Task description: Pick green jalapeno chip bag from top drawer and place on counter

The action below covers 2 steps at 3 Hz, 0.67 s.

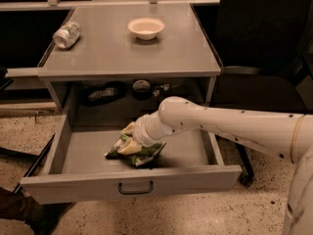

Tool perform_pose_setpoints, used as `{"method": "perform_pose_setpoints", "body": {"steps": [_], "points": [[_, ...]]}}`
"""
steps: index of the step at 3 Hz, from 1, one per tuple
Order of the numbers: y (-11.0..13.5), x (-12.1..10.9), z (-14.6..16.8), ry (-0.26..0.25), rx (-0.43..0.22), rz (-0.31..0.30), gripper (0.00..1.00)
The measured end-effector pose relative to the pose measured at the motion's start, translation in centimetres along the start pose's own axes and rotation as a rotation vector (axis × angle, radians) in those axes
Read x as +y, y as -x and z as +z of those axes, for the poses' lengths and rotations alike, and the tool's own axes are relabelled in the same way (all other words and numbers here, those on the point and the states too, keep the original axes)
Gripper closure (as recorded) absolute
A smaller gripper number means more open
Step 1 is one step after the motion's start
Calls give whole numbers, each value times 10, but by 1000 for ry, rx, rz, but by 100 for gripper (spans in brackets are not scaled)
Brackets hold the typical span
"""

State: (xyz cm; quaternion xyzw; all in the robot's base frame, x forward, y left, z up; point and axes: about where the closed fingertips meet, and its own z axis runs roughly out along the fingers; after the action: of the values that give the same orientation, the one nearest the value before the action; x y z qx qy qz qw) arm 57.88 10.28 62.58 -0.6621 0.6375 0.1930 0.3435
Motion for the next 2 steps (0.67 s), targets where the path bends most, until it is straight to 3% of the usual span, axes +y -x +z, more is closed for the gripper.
{"method": "perform_pose_setpoints", "body": {"steps": [1,2], "points": [[11,-5,-19,-55,-45,-22,88],[61,-25,-86,-186,-132,-137,100]]}}
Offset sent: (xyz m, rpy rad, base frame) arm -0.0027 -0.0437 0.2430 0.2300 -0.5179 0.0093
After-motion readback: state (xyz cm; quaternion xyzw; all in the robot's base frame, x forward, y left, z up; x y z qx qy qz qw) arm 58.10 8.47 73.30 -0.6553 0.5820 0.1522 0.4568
